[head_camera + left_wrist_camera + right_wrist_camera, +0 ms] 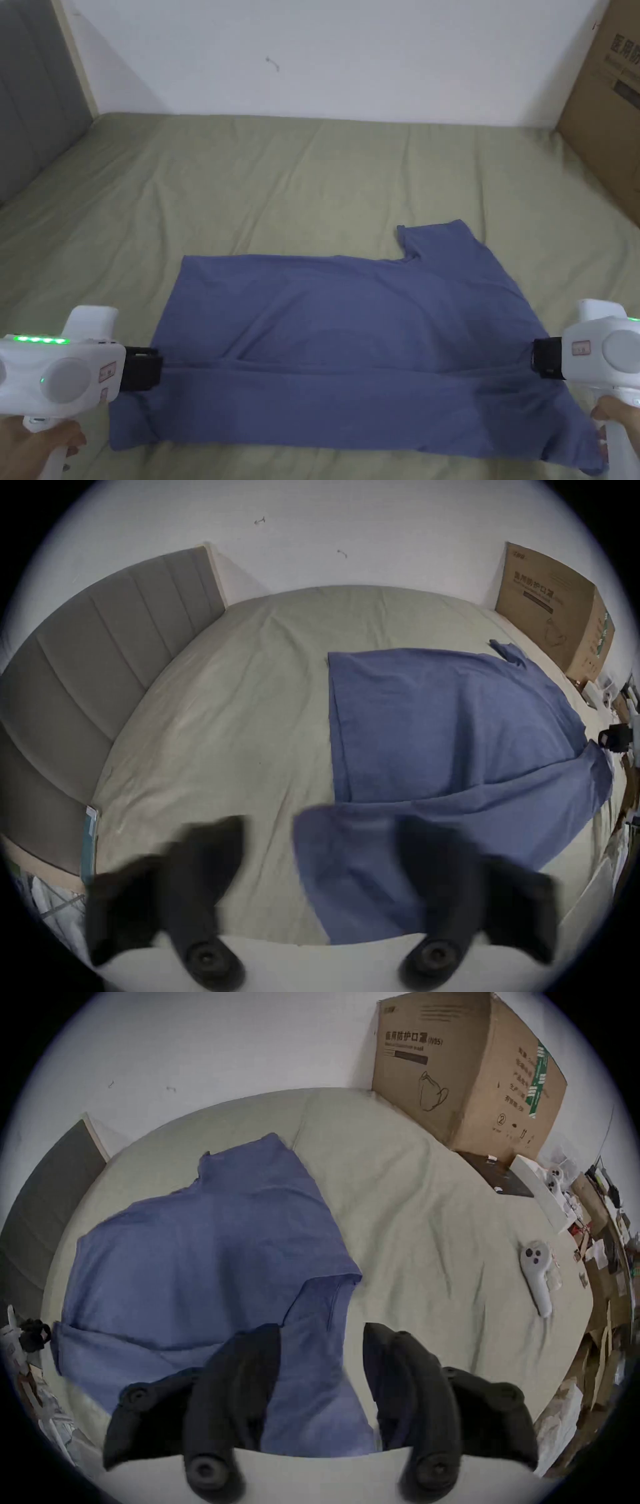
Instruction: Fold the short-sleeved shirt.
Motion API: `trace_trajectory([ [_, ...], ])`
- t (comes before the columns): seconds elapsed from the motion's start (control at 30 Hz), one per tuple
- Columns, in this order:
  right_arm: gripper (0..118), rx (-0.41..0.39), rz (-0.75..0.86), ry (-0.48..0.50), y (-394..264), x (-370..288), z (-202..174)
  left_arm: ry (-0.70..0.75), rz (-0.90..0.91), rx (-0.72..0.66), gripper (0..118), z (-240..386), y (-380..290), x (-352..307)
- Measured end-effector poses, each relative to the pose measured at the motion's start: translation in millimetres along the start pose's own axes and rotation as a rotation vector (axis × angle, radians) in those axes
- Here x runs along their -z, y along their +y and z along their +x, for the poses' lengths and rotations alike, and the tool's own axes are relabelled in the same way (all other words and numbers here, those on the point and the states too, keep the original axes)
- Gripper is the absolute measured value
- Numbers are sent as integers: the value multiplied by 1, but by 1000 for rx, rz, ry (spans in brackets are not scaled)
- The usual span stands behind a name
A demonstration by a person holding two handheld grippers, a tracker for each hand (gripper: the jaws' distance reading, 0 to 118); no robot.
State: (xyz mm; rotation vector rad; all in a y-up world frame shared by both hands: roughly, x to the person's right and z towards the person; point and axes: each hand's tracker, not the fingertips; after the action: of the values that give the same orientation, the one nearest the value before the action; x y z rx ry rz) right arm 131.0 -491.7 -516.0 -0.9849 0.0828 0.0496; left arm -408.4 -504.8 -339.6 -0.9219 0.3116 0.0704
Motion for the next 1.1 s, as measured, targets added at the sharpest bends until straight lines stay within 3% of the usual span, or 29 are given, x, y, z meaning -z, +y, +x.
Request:
trace_trajectory([
  [0.03, 52, -2, 7, 0, -2, -6, 2, -8, 13, -16, 111, -2, -3, -6],
  [0.1, 52, -12, 44, 13, -6, -23, 4, -18, 15, -30, 104, -6, -8, -21],
  [0.13, 47, -17, 61, 18, -9, -31, 4, -23, 23, -41, 103, -7, -13, -29],
  [0.17, 34, -26, 92, 28, -13, -41, 8, -39, 45, -67, 96, -8, -20, -41],
  [0.2, 12, -35, 106, 28, -18, -50, 9, -70, 70, -93, 78, -8, -27, -52],
  [0.23, 0, -35, 116, 29, -25, -59, 10, -74, 81, -113, 36, -10, -33, -60],
  [0.27, 0, -31, 154, 46, -33, -68, 12, -84, 82, -125, 2, -9, -44, -67],
  [0.5, 0, 16, 128, 79, -80, -83, 18, -78, 84, -160, 2, 2, -93, -78],
  [0.6, 0, 15, 107, 79, -90, -76, 15, -84, 74, -206, 74, 2, -85, -65],
  [0.63, 0, 25, 99, 84, -92, -75, 14, -90, 69, -224, 91, 1, -80, -59],
  [0.8, 0, 44, 78, 103, -98, -67, 9, -92, -27, -190, 83, 9, -75, -18],
  [0.83, 0, 41, 71, 100, -98, -61, 13, -107, -47, -199, 61, 8, -78, -10],
  [0.87, 0, 42, 65, 103, -98, -60, 14, -147, -76, -223, 31, 4, -81, -3],
  [0.93, 0, 46, 56, 114, -99, -60, 15, -188, -38, -331, 13, -5, -76, -10],
  [0.97, 0, 45, 56, 115, -99, -60, 15, -186, -24, -336, 8, -8, -73, -13],
  [1.07, 2, 44, 65, 106, -94, -57, 19, -179, -30, -226, 7, -3, -70, -22],
  [1.1, 17, 54, 77, 105, -93, -58, 19, -167, -31, -188, 7, -1, -70, -24],
])
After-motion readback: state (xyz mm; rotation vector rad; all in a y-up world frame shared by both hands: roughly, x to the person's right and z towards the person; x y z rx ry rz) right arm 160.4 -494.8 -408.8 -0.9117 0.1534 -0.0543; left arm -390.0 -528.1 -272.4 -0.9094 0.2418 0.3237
